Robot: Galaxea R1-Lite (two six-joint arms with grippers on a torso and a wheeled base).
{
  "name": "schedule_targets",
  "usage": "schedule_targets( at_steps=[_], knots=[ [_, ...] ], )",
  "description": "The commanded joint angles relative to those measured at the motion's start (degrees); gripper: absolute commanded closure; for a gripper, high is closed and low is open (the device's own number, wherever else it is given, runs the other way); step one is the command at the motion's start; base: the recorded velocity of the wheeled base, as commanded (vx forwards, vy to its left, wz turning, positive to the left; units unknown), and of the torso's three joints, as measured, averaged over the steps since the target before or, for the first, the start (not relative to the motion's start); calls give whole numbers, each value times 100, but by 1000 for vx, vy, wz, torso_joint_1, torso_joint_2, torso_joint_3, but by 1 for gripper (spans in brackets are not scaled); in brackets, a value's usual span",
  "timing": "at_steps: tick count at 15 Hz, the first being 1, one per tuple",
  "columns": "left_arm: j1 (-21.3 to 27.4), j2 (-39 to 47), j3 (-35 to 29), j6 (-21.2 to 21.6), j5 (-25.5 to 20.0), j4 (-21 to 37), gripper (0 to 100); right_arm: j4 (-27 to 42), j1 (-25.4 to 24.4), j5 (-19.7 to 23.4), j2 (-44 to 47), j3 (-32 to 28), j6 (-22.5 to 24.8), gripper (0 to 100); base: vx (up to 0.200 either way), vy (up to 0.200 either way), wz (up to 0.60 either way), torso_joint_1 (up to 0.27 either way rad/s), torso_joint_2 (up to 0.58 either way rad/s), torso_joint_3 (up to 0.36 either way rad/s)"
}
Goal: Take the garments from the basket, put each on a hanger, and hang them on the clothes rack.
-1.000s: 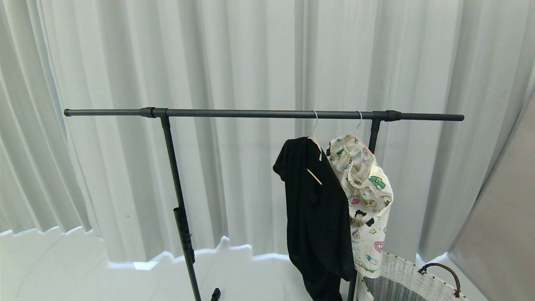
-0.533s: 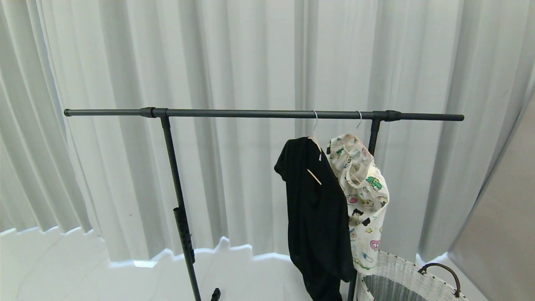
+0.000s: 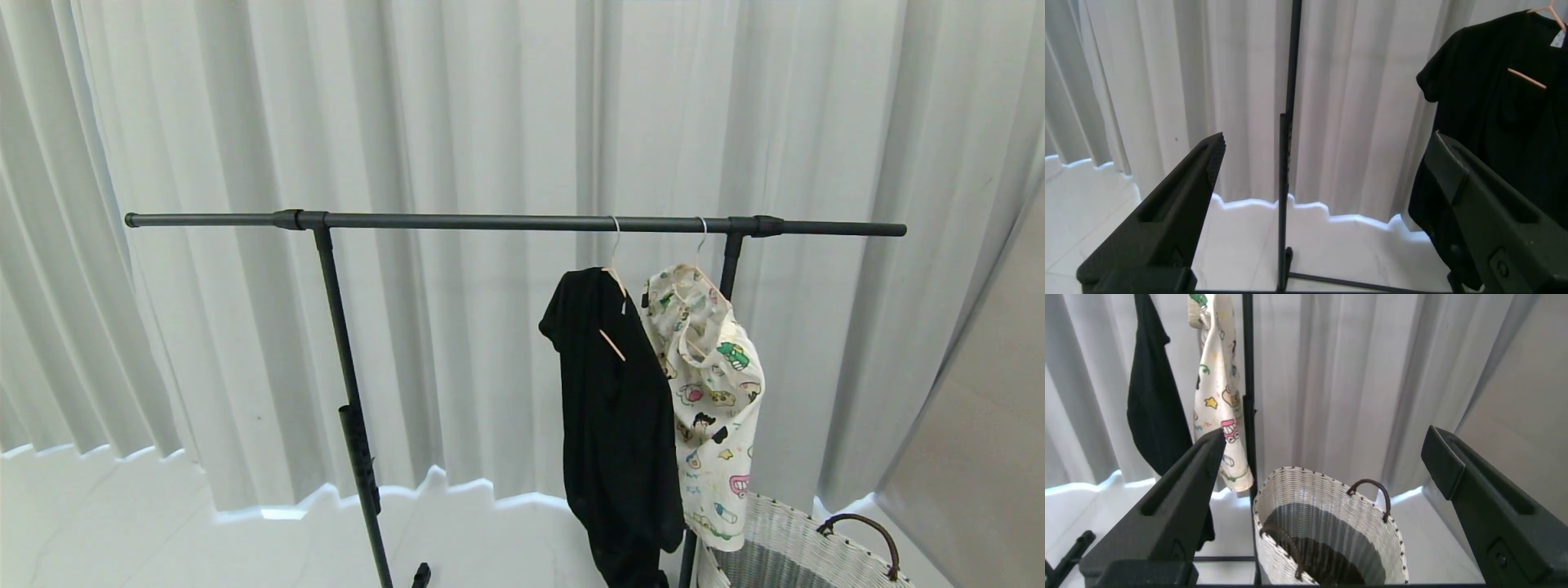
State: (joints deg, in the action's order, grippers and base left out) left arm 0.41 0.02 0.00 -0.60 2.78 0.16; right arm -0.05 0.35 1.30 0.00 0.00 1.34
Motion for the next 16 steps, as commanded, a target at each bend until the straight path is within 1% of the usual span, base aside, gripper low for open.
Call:
schedule_targets(
  at_steps=[1,16],
  knots=[
    [-6,-2,0,-2,3,2,0,-4,0,1,0,0,-2,0,0,0,0,0,0,0],
    [-6,-2,0,-2,3,2,0,-4,0,1,0,0,50,0,0,0,0,0,0,0]
  ],
)
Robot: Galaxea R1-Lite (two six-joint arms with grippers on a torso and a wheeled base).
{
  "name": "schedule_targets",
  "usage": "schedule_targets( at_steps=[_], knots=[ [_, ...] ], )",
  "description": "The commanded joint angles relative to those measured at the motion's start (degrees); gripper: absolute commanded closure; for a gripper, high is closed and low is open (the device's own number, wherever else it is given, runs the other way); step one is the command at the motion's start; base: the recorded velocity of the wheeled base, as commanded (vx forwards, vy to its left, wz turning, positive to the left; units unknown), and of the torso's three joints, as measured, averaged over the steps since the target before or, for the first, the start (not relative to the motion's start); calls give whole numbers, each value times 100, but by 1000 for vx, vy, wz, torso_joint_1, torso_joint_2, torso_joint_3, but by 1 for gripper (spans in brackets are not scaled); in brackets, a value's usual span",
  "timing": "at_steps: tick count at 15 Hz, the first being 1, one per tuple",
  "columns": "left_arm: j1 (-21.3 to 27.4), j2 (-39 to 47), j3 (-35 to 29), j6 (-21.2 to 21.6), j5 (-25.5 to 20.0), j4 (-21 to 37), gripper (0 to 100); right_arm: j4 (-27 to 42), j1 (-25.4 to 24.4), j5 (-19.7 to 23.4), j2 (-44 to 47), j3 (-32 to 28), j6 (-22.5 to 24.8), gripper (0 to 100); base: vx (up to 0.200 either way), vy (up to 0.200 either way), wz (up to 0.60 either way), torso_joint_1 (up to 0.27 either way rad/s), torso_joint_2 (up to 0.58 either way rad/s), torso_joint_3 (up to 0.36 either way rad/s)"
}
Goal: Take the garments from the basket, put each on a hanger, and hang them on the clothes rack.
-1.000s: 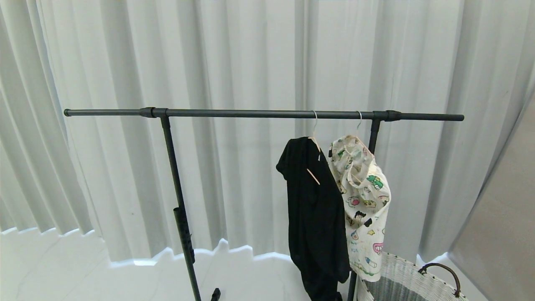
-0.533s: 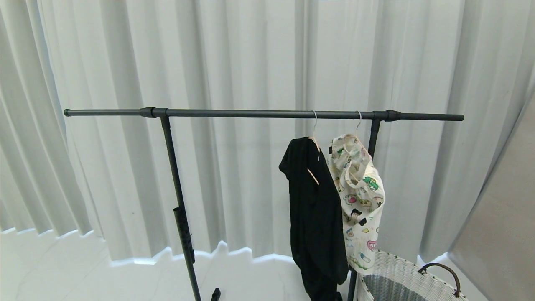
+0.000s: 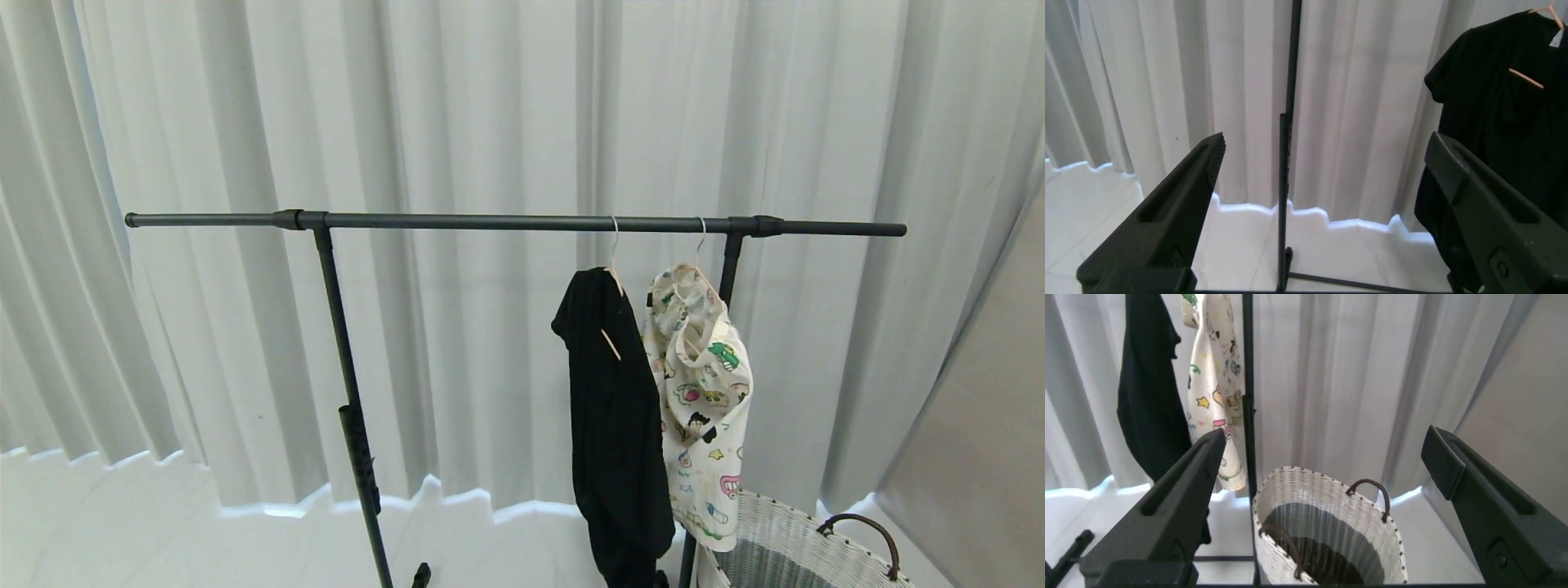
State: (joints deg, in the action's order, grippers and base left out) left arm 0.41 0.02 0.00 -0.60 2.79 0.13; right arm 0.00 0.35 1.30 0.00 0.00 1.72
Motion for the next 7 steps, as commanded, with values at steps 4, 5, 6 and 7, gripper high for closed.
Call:
schedule_targets(
  at_steps=[4,5,6,7],
  knots=[
    [2,-2,0,-2,2,4,0,0,0,1,9,0,-5,0,0,0,0,0,0,0],
    [2,-2,0,-2,2,4,0,0,0,1,9,0,-5,0,0,0,0,0,0,0],
    [2,-2,0,-2,2,4,0,0,0,1,0,0,-5,0,0,0,0,0,0,0],
    [2,-2,0,-2,2,-5,0,0,0,1,9,0,-5,0,0,0,0,0,0,0]
  ],
)
